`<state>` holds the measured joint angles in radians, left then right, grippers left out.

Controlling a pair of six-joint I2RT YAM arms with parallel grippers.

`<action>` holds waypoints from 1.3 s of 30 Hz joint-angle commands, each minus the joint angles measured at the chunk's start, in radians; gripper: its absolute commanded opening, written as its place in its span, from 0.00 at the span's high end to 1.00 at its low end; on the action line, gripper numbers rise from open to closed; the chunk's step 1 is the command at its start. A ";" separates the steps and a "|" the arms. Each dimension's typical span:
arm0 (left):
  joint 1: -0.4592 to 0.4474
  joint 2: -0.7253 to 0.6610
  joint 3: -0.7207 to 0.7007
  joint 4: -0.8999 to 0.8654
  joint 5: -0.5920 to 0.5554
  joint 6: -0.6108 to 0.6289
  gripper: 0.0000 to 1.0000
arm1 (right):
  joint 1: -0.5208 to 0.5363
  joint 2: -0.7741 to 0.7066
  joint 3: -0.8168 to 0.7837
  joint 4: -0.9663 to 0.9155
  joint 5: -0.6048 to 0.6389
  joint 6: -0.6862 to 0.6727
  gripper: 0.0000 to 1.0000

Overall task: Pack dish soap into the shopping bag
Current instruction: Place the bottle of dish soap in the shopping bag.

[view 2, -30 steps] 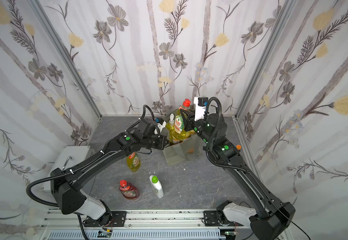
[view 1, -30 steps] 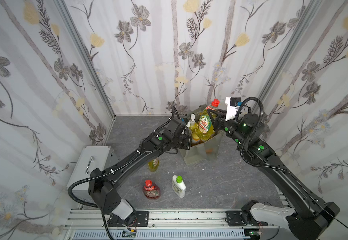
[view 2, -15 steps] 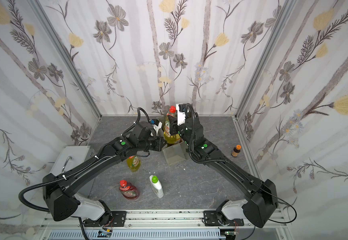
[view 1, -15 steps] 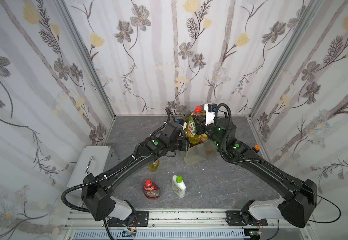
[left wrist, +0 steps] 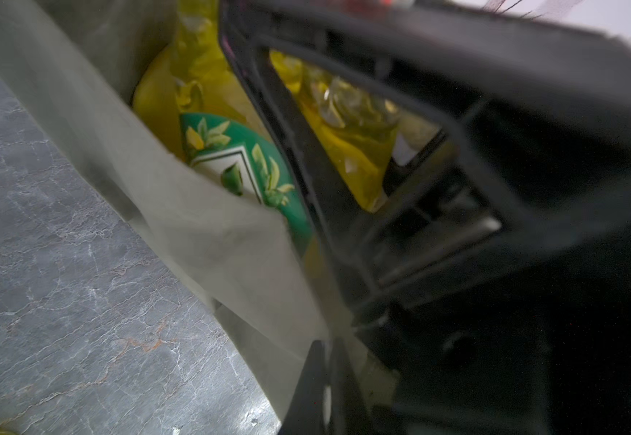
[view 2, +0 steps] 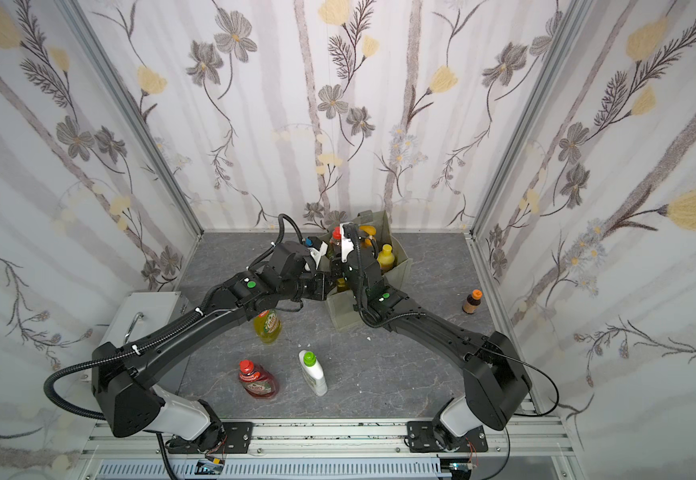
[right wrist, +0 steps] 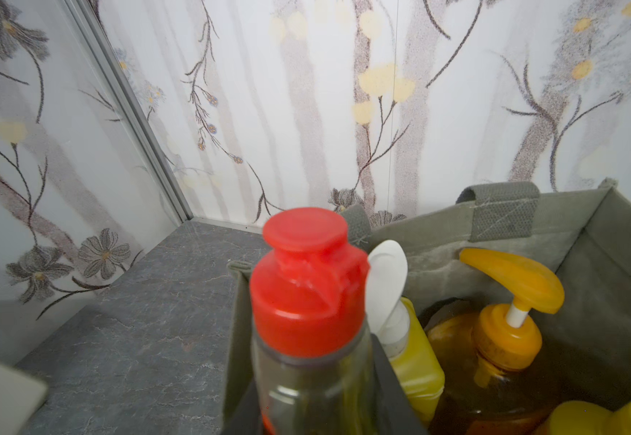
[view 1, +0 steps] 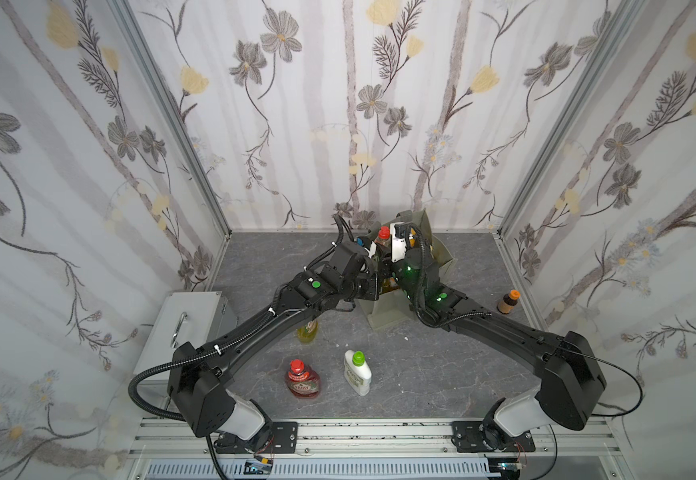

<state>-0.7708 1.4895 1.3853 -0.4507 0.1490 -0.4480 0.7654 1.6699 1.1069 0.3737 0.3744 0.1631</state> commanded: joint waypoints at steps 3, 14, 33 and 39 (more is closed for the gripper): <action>0.012 -0.001 -0.010 0.060 -0.013 -0.002 0.92 | 0.003 -0.006 -0.071 0.211 0.059 0.010 0.86; 0.034 -0.053 -0.054 0.066 -0.023 -0.003 0.74 | 0.034 -0.032 -0.131 0.214 0.029 0.029 0.55; 0.041 -0.039 -0.015 -0.015 -0.011 0.011 0.75 | -0.021 -0.208 0.047 -0.155 -0.166 0.062 0.38; 0.031 -0.007 0.030 -0.074 0.020 0.022 0.58 | -0.187 -0.275 0.188 -0.551 -0.490 0.117 0.40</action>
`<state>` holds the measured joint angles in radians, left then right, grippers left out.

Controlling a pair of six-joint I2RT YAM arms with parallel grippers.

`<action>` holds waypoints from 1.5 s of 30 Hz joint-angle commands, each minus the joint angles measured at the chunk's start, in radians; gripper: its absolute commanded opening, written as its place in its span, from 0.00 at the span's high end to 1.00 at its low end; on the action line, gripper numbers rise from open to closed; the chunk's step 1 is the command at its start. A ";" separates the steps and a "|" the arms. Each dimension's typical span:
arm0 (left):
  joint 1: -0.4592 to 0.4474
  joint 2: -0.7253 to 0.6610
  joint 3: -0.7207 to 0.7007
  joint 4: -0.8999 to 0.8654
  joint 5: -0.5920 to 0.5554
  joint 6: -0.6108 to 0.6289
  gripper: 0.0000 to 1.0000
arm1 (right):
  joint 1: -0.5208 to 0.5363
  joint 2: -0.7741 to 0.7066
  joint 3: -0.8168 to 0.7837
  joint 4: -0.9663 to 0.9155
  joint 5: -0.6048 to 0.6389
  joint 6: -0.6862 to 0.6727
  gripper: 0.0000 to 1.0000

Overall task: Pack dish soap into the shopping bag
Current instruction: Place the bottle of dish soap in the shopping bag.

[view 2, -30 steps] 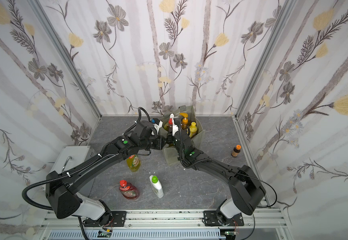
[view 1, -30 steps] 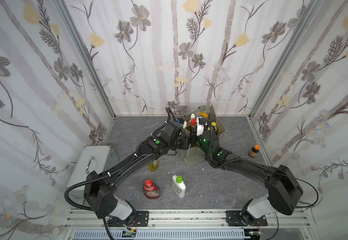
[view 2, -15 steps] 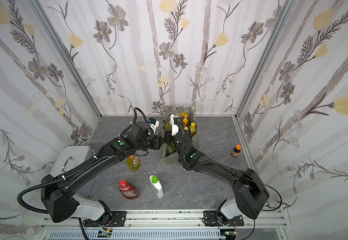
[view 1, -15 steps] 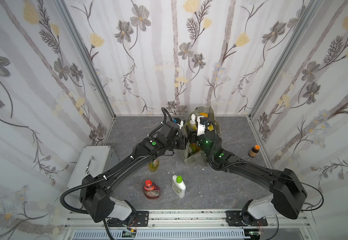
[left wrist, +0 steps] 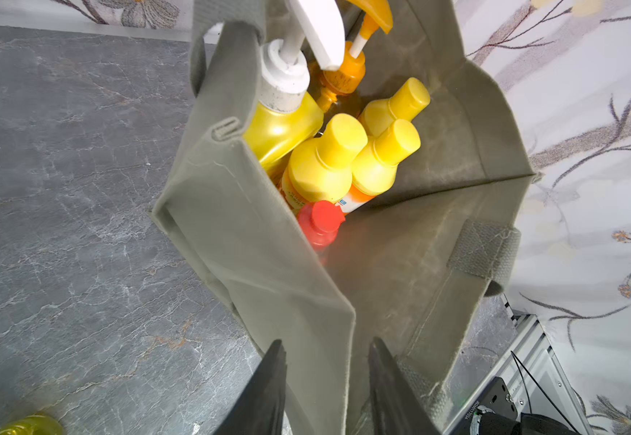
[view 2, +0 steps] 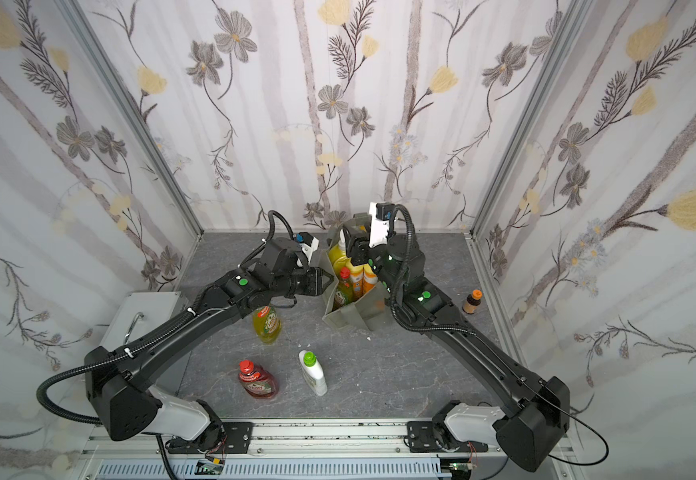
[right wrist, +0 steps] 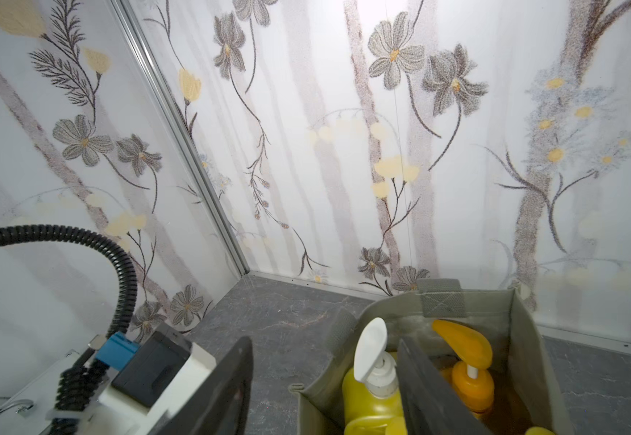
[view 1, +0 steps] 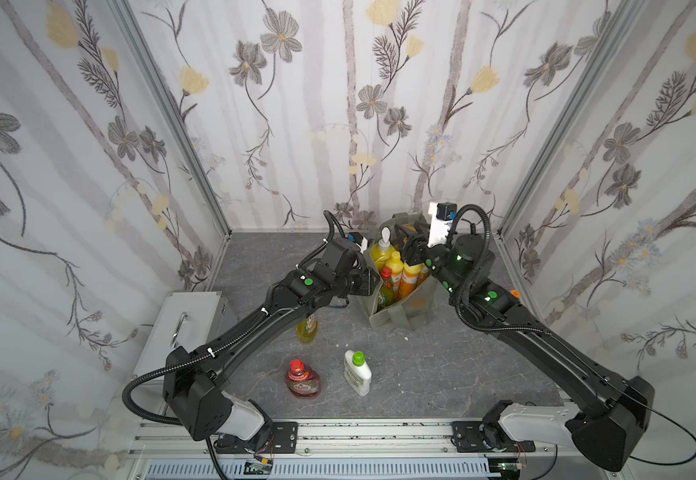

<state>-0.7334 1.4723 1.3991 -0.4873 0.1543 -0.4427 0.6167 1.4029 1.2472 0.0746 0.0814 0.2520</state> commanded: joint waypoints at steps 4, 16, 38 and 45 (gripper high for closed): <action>-0.035 0.026 0.011 -0.070 -0.008 0.027 0.56 | -0.050 0.019 0.161 -0.546 -0.208 -0.049 0.40; -0.084 0.023 -0.076 -0.051 -0.053 0.015 0.64 | -0.020 0.167 0.145 -0.600 -0.193 -0.043 0.43; -0.083 0.024 -0.071 -0.007 -0.019 0.004 0.92 | 0.023 0.407 0.240 -0.562 -0.124 0.007 0.58; -0.082 0.008 -0.055 0.001 -0.011 0.003 0.98 | 0.039 0.402 0.248 -0.564 -0.092 0.009 0.79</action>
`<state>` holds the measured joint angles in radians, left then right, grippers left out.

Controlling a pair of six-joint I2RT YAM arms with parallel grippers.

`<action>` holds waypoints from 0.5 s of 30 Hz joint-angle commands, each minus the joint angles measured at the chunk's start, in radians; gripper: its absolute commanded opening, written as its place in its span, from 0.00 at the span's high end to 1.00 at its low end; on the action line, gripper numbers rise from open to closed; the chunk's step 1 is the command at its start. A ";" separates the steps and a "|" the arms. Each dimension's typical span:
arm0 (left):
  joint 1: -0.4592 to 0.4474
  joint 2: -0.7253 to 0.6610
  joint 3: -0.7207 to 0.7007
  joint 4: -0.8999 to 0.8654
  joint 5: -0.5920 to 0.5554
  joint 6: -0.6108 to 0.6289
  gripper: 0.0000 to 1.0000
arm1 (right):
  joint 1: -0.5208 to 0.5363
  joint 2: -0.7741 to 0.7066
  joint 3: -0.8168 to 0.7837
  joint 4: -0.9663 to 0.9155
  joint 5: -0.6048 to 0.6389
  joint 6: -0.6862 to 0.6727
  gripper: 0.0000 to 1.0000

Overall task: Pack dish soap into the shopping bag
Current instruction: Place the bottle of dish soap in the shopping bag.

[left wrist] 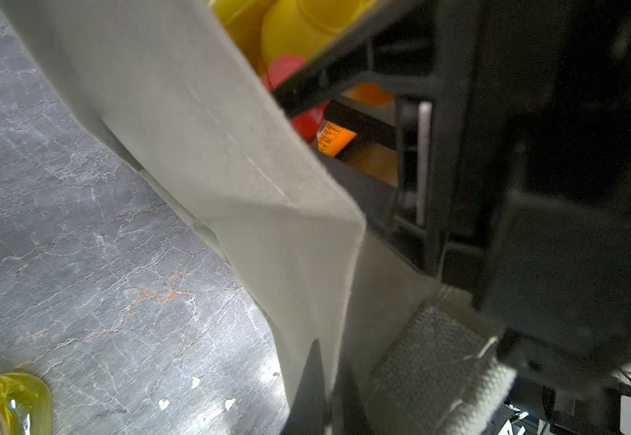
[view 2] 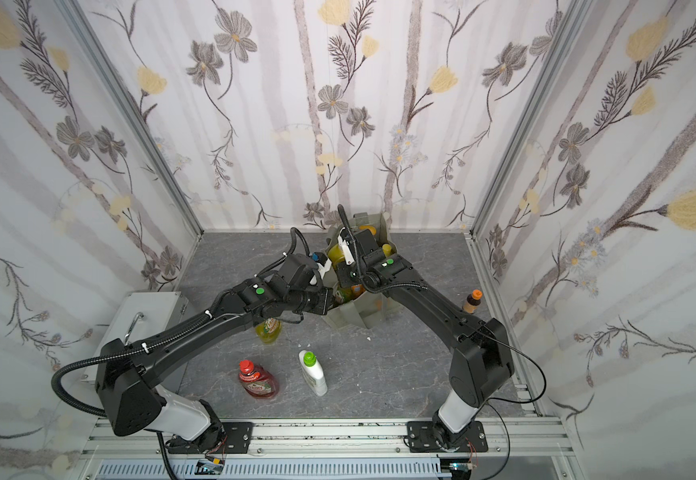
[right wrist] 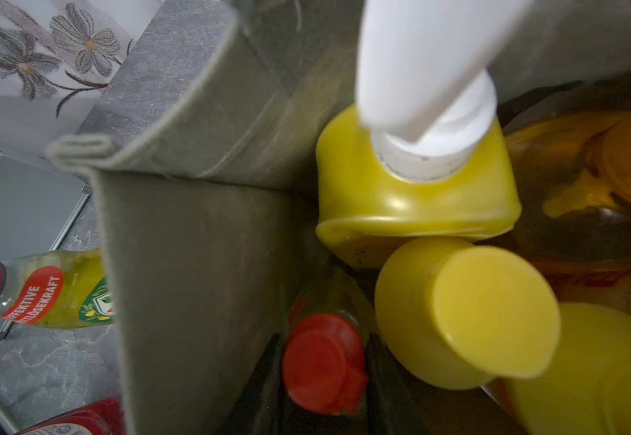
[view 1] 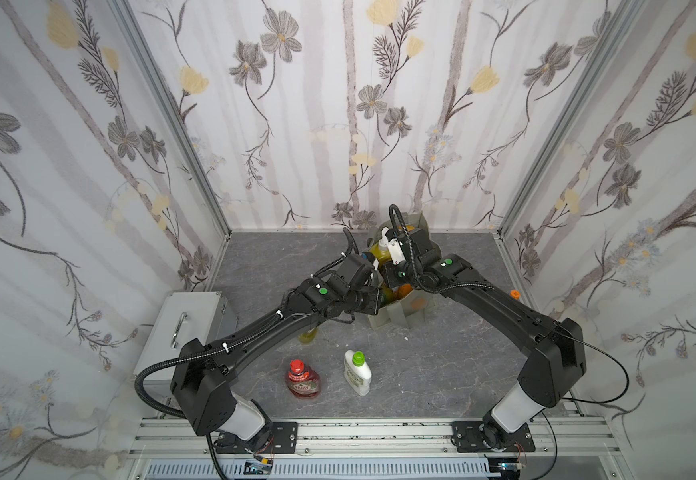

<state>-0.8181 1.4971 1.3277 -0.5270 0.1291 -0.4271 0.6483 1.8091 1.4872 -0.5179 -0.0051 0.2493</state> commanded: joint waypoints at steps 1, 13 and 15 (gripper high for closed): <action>0.002 -0.019 0.020 0.042 0.016 -0.012 0.99 | 0.007 -0.010 0.009 0.029 -0.001 0.011 0.81; 0.024 -0.032 0.081 0.081 0.046 -0.017 1.00 | 0.014 -0.053 0.031 0.073 0.045 0.012 0.89; 0.028 -0.035 0.087 0.091 0.051 -0.019 1.00 | 0.014 -0.051 0.032 0.081 0.050 0.013 0.90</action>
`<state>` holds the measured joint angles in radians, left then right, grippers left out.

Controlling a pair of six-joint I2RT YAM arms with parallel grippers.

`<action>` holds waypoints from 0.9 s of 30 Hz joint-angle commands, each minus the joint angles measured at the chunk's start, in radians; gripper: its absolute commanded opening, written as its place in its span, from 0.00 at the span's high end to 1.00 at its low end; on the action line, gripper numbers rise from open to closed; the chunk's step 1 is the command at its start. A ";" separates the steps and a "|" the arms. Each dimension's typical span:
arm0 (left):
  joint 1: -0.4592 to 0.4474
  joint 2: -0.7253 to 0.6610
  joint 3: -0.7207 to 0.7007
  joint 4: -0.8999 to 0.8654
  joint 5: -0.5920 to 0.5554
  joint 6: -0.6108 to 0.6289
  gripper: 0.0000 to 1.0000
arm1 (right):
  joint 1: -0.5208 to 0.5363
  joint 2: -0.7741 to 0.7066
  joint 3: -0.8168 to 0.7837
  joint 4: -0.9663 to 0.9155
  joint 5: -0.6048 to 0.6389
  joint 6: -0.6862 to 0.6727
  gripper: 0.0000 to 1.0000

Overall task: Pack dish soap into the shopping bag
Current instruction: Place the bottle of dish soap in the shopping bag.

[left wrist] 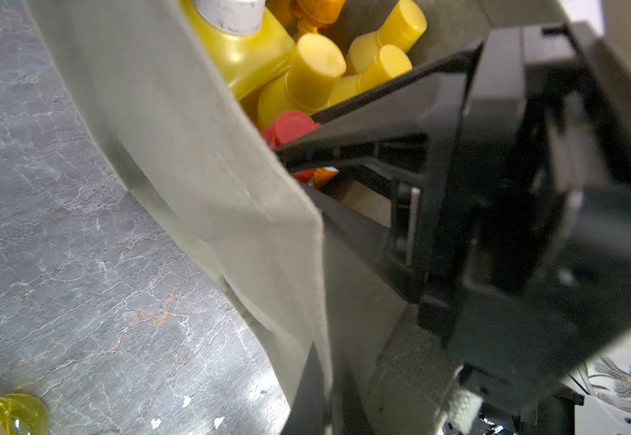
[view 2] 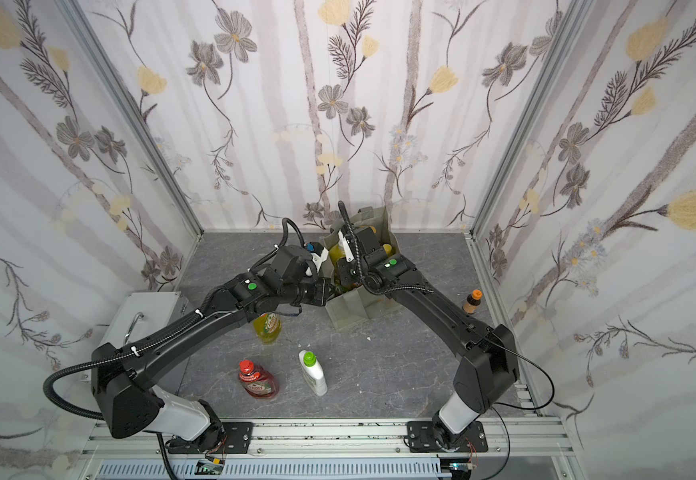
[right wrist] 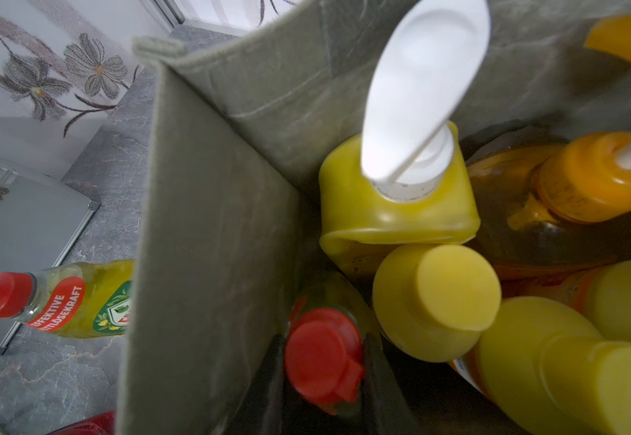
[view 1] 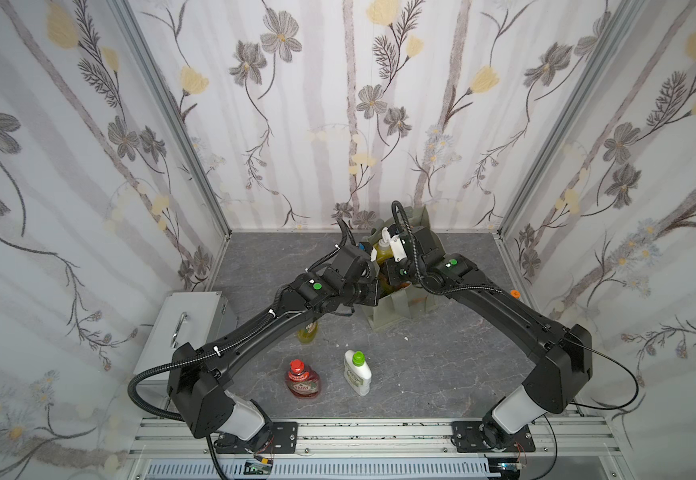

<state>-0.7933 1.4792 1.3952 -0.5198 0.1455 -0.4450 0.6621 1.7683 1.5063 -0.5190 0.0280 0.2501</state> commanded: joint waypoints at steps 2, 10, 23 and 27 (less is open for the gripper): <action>0.007 -0.015 0.025 0.089 0.041 -0.002 1.00 | 0.002 -0.008 0.012 0.086 0.017 0.014 0.90; 0.019 -0.017 0.026 0.118 0.061 -0.017 1.00 | 0.002 -0.017 0.014 0.112 0.020 0.025 0.91; 0.039 -0.019 0.051 0.133 0.079 -0.021 1.00 | 0.002 -0.027 0.024 0.133 0.018 0.032 0.92; 0.044 -0.023 0.051 0.134 0.080 -0.021 1.00 | 0.004 -0.002 0.015 0.109 0.005 0.035 0.92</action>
<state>-0.7513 1.4750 1.4296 -0.5053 0.1989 -0.4709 0.6647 1.7546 1.5166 -0.4976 0.0353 0.2691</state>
